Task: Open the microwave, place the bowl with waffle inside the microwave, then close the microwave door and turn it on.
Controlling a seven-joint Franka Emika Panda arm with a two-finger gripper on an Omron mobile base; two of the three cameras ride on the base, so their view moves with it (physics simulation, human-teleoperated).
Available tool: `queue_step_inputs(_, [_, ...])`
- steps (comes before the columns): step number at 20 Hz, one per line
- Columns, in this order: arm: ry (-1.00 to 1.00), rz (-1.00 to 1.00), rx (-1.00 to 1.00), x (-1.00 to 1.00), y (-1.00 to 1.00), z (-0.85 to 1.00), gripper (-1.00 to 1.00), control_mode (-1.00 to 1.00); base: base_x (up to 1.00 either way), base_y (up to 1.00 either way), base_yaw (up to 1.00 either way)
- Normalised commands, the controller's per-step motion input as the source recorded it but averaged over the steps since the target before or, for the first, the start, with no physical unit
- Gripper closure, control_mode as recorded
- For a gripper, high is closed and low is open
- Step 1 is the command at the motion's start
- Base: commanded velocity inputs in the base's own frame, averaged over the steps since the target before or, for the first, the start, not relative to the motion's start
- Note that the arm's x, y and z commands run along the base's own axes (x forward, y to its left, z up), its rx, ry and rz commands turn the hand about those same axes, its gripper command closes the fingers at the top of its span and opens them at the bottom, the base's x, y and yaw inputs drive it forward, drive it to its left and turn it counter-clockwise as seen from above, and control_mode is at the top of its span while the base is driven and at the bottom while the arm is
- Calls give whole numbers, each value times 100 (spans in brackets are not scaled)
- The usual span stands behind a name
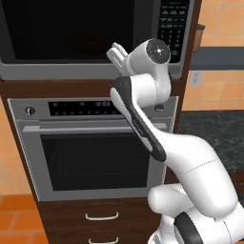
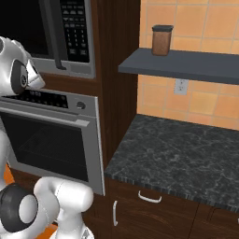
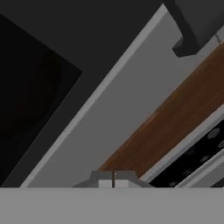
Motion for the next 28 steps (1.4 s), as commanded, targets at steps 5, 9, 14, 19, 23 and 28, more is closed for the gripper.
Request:
queue_step_inputs(5, [-14, 6, 4, -100, -43, 25, 100, -100, 0, 0, 0])
queue_step_inputs(9, [-2, 0, 30, -100, -100, 34, 100, -100, 0, 0, 0])
queue_step_inputs(14, [0, 0, 48, -93, -100, 62, 100, -100, 0, 0, 0])
queue_step_inputs(19, [0, -2, 46, -11, -73, 54, 100, -100, 0, 0, 0])
queue_step_inputs(23, [0, -7, 27, 24, -20, 16, 100, -100, 0, 0, 0])
queue_step_inputs(28, [0, -10, 1, 48, 11, -14, 100, -100, 0, 0, 0])
